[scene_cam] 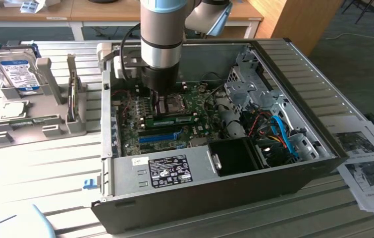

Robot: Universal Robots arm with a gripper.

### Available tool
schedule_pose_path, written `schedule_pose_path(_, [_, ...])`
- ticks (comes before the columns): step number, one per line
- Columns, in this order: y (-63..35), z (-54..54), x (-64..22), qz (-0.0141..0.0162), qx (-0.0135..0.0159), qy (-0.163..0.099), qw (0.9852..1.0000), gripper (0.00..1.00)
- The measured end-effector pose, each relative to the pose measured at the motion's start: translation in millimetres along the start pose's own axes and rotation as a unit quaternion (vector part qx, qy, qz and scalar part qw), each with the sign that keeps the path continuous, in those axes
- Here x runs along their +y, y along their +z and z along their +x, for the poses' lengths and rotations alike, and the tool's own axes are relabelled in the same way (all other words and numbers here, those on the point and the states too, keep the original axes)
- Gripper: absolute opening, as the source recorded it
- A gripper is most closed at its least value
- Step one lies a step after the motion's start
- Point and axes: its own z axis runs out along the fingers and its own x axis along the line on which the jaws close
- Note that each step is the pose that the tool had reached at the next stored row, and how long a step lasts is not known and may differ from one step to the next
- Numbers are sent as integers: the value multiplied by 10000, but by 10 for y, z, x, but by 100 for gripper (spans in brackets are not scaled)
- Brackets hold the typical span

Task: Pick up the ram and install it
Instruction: 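Press down the ram until it locks into place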

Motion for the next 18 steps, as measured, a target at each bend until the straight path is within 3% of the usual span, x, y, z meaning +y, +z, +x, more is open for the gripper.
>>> schedule_pose_path(18, [41, 0, -1, -1, -3, 0, 10000, 9])
